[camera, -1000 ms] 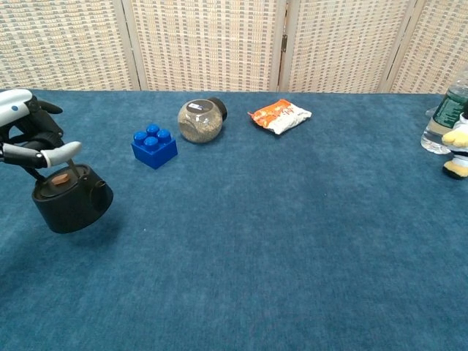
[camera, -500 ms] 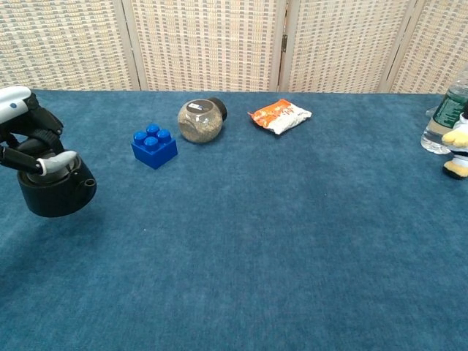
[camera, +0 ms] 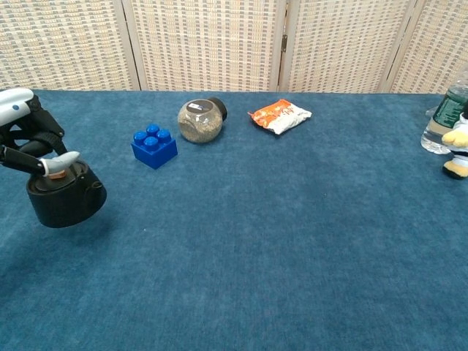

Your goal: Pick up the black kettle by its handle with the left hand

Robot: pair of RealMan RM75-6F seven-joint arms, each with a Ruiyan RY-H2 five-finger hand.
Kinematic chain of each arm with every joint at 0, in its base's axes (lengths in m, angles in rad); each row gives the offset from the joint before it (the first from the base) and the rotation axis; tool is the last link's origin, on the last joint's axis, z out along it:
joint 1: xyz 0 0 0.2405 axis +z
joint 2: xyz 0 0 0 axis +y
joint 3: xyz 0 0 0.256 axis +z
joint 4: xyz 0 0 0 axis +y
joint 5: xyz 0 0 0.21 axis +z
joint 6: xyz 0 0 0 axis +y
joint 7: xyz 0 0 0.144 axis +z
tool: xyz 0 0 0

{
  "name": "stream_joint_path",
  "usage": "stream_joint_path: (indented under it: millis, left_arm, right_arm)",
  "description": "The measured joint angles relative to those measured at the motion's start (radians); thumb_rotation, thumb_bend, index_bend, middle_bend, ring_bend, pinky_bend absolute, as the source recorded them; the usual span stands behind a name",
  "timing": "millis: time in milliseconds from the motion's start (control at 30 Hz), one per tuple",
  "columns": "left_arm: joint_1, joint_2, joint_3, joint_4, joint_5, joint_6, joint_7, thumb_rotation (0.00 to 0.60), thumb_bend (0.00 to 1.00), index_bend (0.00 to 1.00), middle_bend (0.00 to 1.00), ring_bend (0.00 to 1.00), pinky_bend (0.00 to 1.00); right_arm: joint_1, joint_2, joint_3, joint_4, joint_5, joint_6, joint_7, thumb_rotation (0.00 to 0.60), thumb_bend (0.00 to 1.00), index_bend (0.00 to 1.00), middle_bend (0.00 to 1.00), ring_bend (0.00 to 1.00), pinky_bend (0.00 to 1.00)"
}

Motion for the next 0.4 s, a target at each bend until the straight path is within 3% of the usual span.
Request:
stream_joint_path:
  millis: [400]
  left_arm:
    - [0.005, 0.0, 0.002, 0.003, 0.001, 0.004, -0.008, 0.529, 0.35, 0.94, 1.0, 0.84, 0.26]
  right_arm:
    - [-0.001, 0.004, 0.0, -0.011, -0.007, 0.008, -0.006, 0.6, 0.25, 0.02, 0.0, 0.0, 0.0]
